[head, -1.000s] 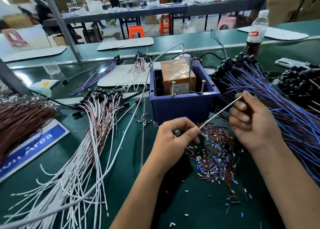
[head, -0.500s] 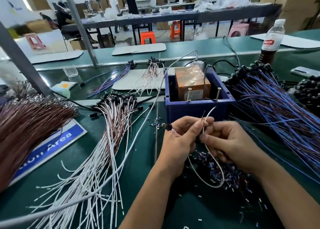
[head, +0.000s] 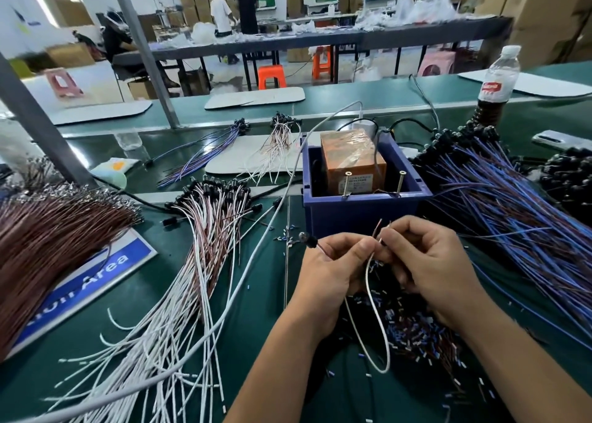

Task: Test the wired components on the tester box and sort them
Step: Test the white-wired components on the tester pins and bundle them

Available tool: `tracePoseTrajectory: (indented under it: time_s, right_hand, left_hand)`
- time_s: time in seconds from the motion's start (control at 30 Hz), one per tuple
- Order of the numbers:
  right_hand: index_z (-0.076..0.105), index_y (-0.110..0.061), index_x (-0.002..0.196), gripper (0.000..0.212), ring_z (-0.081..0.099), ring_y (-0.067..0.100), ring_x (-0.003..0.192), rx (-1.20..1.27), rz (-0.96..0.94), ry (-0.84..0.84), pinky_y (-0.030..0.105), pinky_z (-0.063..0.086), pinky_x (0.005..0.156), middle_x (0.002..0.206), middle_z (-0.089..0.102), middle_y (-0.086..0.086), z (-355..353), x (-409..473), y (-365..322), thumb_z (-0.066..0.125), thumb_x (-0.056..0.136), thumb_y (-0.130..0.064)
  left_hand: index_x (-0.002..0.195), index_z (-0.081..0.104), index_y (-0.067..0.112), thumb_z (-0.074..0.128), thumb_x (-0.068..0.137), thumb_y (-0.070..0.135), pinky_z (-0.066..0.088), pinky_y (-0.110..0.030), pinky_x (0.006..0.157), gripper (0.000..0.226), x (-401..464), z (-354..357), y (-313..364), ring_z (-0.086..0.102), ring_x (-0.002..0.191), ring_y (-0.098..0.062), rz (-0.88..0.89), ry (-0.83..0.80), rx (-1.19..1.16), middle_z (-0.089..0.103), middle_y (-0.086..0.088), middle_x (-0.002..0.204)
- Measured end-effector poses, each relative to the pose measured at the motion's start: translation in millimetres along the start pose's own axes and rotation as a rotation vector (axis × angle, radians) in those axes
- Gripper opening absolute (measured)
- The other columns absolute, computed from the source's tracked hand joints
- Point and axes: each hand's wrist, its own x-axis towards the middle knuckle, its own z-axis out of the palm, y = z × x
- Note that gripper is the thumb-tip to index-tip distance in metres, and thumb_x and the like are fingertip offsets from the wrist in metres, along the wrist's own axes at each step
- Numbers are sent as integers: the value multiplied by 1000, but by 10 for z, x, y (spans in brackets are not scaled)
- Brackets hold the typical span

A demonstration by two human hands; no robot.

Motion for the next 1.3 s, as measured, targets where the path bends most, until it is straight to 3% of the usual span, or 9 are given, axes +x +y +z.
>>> tracePoseTrajectory:
  time_s: [0.1, 0.27, 0.37, 0.67, 0.83, 0.93, 1.07, 1.13, 1.3]
  right_hand:
    - [72, -16, 90, 13, 48, 15, 46, -1, 12, -10, 19, 32, 39, 70, 67, 11, -14, 1, -24, 70, 94, -28]
    - [71, -11, 85, 17, 44, 12, 43, 102, 23, 2, 18, 29, 34, 67, 59, 9, -23, -15, -88, 72, 85, -28]
    - [72, -10, 85, 17, 44, 10, 42, 127, 26, 6, 18, 28, 34, 68, 60, 7, -26, -25, -111, 70, 86, -27]
    - [75, -10, 85, 20, 44, 9, 41, 155, 11, 80, 18, 27, 34, 66, 59, 6, -18, -12, -80, 63, 100, -11]
    - [75, -7, 92, 30, 42, 11, 45, 240, 75, -26, 18, 28, 34, 76, 61, 10, 13, 1, -49, 68, 90, -36]
    - [76, -9, 95, 30, 44, 11, 47, 209, 89, -96, 17, 30, 34, 81, 66, 10, 58, -7, -25, 73, 85, -37]
    - [78, -17, 92, 24, 45, 9, 48, 261, 88, -69, 17, 28, 37, 77, 68, 4, 52, -5, -28, 79, 79, -37]
    - [76, -18, 92, 22, 45, 9, 48, 254, 65, -18, 19, 26, 37, 78, 69, 4, 52, 0, -26, 77, 81, -37]
    - [64, -15, 92, 14, 46, 15, 40, 172, -102, 177, 20, 32, 39, 90, 76, 11, 43, 35, -32, 62, 104, -23]
  left_hand:
    - [91, 78, 6, 68, 95, 14, 56, -21, 58, 14, 1, -22, 13, 73, 68, -15, -15, -10, 11, 76, -13, 88]
    - [87, 77, 6, 65, 98, 10, 42, -14, 43, 16, 25, -32, -9, 54, 44, -3, -3, -20, 5, 74, -7, 77]
    - [88, 79, 12, 71, 91, 22, 31, -17, 43, 13, 46, -53, -39, 42, 45, -5, 4, -33, 45, 72, -6, 78]
    - [90, 79, 14, 69, 91, 25, 18, -28, 49, 15, 46, -51, -30, 33, 52, -10, -1, -36, 51, 67, -4, 75]
    - [89, 77, 10, 69, 89, 24, 31, -18, 42, 16, 45, -33, -19, 42, 49, -8, 27, 20, 3, 67, -5, 75]
    - [91, 71, -1, 65, 92, 15, 48, -18, 44, 17, 36, -7, -1, 62, 50, -11, 42, -2, -153, 68, -8, 74]
    - [94, 74, 3, 68, 92, 18, 53, -20, 53, 16, 28, 1, -4, 66, 59, -11, 52, 8, -101, 72, -8, 82]
    - [94, 77, 7, 71, 94, 16, 58, -24, 63, 10, 40, 12, -51, 71, 71, -15, 143, 56, 0, 75, -7, 86]
    - [90, 77, 19, 73, 96, 16, 50, -40, 59, 8, 95, 65, -143, 67, 74, -21, 717, 394, 625, 72, 4, 86]
